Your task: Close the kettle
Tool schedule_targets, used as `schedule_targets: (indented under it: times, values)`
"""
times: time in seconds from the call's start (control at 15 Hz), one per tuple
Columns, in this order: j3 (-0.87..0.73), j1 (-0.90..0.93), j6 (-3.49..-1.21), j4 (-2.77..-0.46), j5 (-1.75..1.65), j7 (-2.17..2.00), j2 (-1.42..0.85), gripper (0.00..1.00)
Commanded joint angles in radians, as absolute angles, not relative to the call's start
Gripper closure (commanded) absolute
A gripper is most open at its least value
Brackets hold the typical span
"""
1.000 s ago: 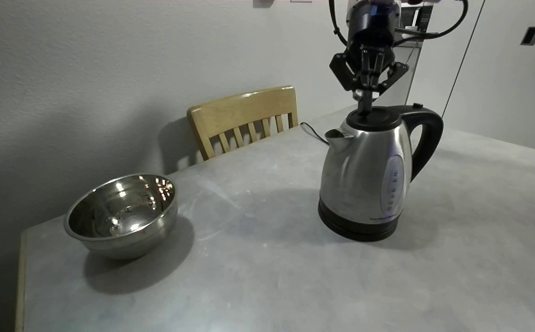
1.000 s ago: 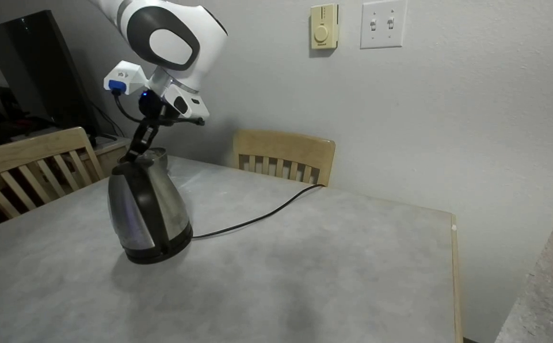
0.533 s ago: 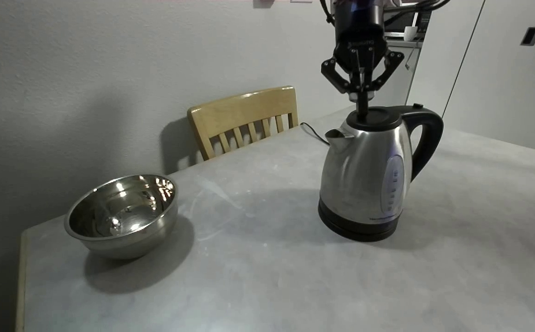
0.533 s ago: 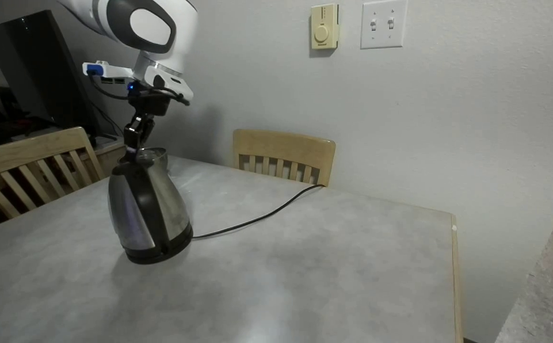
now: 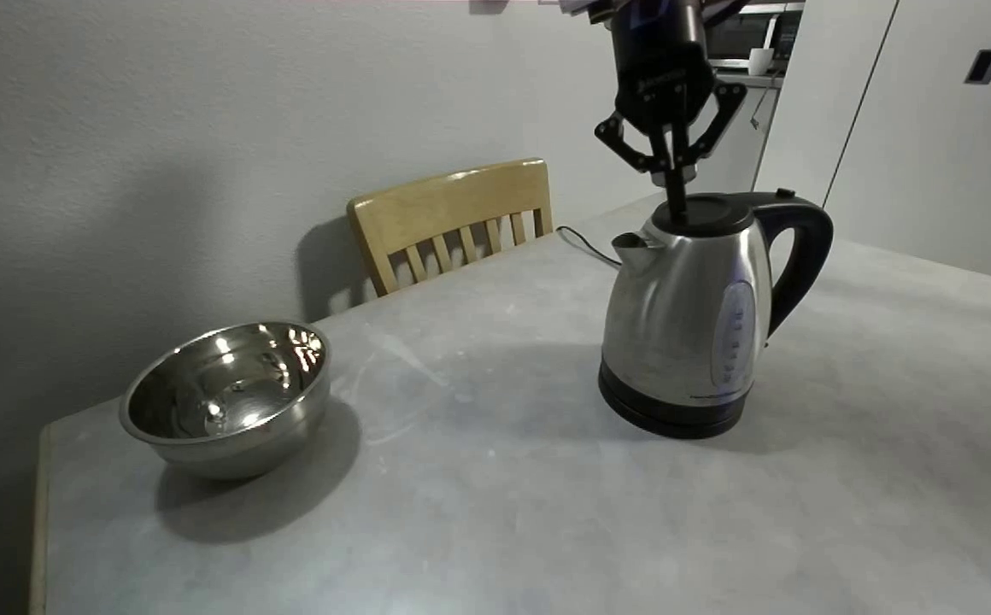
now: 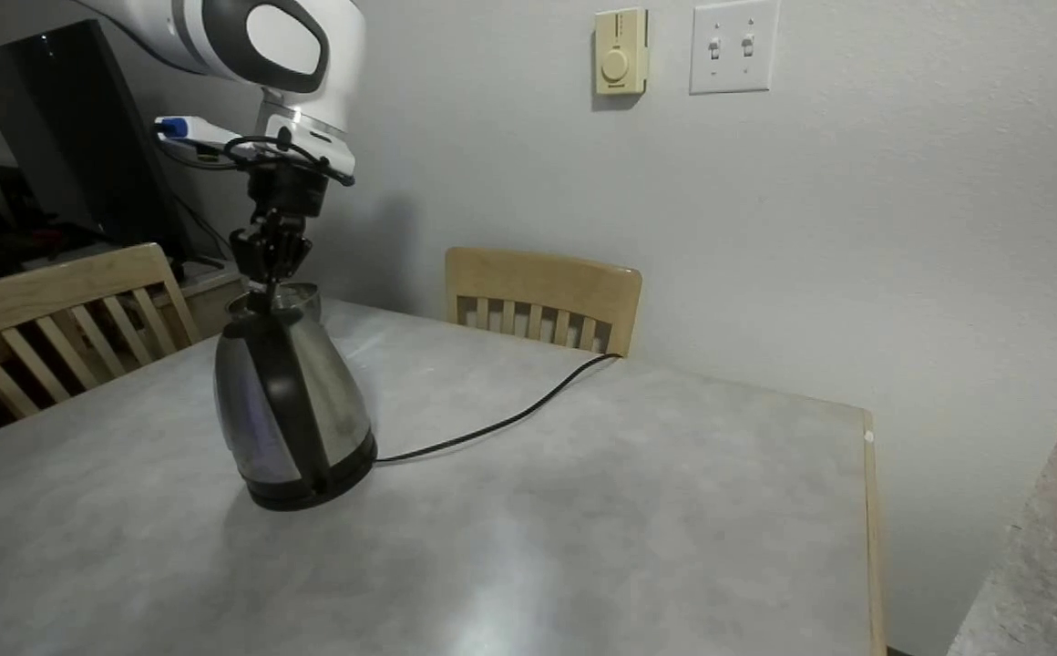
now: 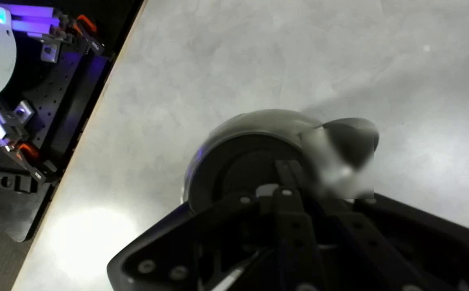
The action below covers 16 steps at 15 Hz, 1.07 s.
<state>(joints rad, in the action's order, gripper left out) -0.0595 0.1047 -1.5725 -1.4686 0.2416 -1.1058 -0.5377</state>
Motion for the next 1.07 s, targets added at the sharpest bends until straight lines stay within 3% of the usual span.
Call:
schedule_targets:
  times: [0.0,1.0]
  values:
    - [-0.062,0.08,-1.537,-1.419,0.216,-1.116,-0.612,1.0]
    - [-0.029,0.109,-1.481,-1.479,0.232,-1.093,-0.459,1.0]
